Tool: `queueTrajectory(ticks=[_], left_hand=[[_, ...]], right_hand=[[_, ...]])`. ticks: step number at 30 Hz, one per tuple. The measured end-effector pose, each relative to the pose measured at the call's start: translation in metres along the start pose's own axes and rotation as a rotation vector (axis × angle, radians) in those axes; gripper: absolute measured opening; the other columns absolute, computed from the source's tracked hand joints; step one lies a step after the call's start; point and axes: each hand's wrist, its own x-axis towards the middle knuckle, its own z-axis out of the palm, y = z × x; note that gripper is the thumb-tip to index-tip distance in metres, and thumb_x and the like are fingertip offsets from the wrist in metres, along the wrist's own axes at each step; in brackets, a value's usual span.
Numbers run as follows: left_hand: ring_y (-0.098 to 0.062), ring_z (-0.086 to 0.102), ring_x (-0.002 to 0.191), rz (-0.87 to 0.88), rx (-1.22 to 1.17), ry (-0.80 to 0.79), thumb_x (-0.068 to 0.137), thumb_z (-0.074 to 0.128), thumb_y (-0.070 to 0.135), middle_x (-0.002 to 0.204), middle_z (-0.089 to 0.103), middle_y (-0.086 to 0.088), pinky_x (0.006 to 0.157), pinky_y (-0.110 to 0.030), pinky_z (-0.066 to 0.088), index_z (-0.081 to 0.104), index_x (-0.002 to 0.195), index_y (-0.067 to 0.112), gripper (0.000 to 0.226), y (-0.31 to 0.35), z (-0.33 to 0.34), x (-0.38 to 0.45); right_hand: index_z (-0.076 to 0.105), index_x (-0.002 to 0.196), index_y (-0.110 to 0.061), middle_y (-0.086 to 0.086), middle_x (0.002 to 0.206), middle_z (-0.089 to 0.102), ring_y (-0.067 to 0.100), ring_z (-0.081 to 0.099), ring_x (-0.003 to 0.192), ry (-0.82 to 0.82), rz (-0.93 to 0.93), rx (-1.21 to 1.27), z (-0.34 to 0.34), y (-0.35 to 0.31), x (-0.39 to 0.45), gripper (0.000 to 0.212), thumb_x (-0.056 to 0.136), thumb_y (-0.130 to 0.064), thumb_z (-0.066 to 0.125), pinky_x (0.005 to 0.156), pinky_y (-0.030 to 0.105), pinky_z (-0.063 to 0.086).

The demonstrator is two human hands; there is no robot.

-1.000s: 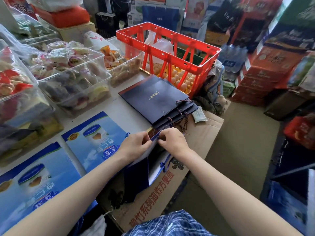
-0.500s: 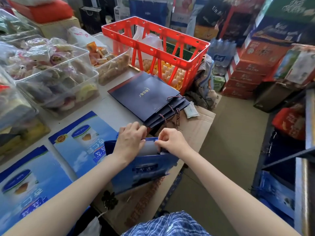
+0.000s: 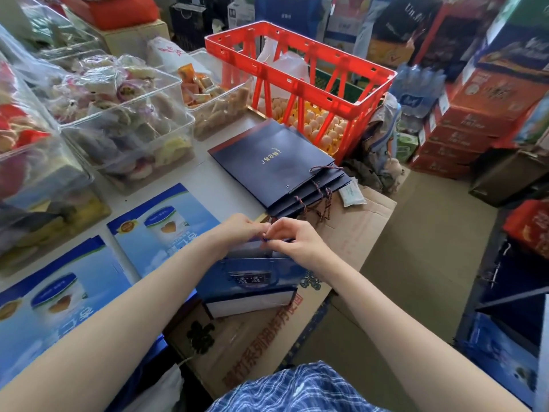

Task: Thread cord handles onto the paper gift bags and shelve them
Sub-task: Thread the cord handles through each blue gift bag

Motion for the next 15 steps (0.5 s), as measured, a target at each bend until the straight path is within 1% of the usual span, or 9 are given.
queueTrajectory(ticks=[3, 5, 7, 9, 10, 12, 13, 15], left_hand=[[-0.012, 0.049, 0.082, 0.06, 0.033, -0.073, 0.083, 0.067, 0.029, 0.079, 0.057, -0.001, 0.062, -0.021, 0.037, 0.07, 0.08, 0.011, 0.018, 0.0, -0.003, 0.0], [-0.01, 0.049, 0.079, 0.106, 0.046, -0.072, 0.085, 0.065, 0.021, 0.075, 0.057, 0.002, 0.06, -0.018, 0.036, 0.068, 0.083, 0.011, 0.01, 0.0, -0.003, 0.0], [-0.009, 0.047, 0.072, 0.161, 0.069, -0.046, 0.087, 0.063, 0.02, 0.072, 0.054, 0.003, 0.057, -0.018, 0.034, 0.064, 0.086, 0.011, 0.008, -0.003, -0.002, -0.001], [-0.011, 0.048, 0.072, 0.212, 0.135, 0.01, 0.088, 0.062, 0.021, 0.075, 0.055, 0.002, 0.058, -0.017, 0.035, 0.06, 0.086, 0.015, 0.007, -0.009, 0.002, -0.001], [-0.011, 0.049, 0.072, 0.242, 0.141, 0.051, 0.088, 0.062, 0.021, 0.079, 0.057, 0.001, 0.06, -0.014, 0.036, 0.06, 0.086, 0.016, 0.006, -0.014, 0.005, 0.0], [-0.008, 0.051, 0.071, 0.334, 0.112, 0.172, 0.087, 0.063, 0.019, 0.08, 0.059, 0.002, 0.06, -0.009, 0.036, 0.061, 0.084, 0.016, 0.005, -0.022, 0.014, -0.003], [-0.008, 0.052, 0.072, 0.391, 0.116, 0.244, 0.086, 0.065, 0.018, 0.079, 0.059, 0.004, 0.065, -0.011, 0.037, 0.063, 0.083, 0.016, 0.004, -0.025, 0.018, -0.003], [-0.006, 0.051, 0.074, 0.474, 0.158, 0.34, 0.084, 0.067, 0.022, 0.081, 0.059, 0.006, 0.08, -0.024, 0.038, 0.064, 0.082, 0.018, 0.005, -0.032, 0.024, -0.001]], right_hand=[[0.06, 0.078, -0.024, -0.002, 0.084, 0.071, 0.015, 0.067, 0.087, -0.043, -0.002, -0.102, -0.003, 0.004, -0.001, 0.019, 0.077, -0.013, 0.075, 0.084, 0.031, 0.053], [0.059, 0.074, -0.026, -0.005, 0.079, 0.068, 0.015, 0.067, 0.081, -0.011, 0.001, -0.168, -0.003, 0.005, -0.001, 0.021, 0.076, -0.014, 0.076, 0.08, 0.031, 0.053], [0.06, 0.073, -0.024, -0.005, 0.075, 0.066, 0.013, 0.063, 0.073, 0.043, 0.014, -0.198, -0.003, 0.004, 0.0, 0.017, 0.077, -0.017, 0.076, 0.075, 0.03, 0.053], [0.063, 0.074, -0.018, -0.005, 0.074, 0.065, 0.009, 0.06, 0.07, 0.08, 0.02, -0.226, -0.003, 0.005, 0.0, 0.012, 0.077, -0.018, 0.075, 0.07, 0.024, 0.051], [0.064, 0.075, -0.017, -0.005, 0.074, 0.064, 0.007, 0.059, 0.068, 0.093, 0.024, -0.24, -0.003, 0.005, 0.0, 0.011, 0.077, -0.017, 0.075, 0.066, 0.019, 0.049], [0.062, 0.074, -0.018, -0.007, 0.072, 0.062, 0.003, 0.057, 0.065, 0.125, 0.018, -0.261, -0.003, 0.006, 0.001, 0.013, 0.079, -0.016, 0.073, 0.058, 0.011, 0.043], [0.061, 0.073, -0.018, -0.008, 0.072, 0.061, 0.003, 0.057, 0.064, 0.139, 0.007, -0.268, -0.002, 0.006, 0.001, 0.014, 0.079, -0.016, 0.073, 0.058, 0.011, 0.042], [0.06, 0.075, -0.018, -0.007, 0.074, 0.062, 0.009, 0.059, 0.067, 0.152, -0.036, -0.301, 0.0, 0.009, 0.001, 0.013, 0.08, -0.016, 0.072, 0.062, 0.016, 0.047]])
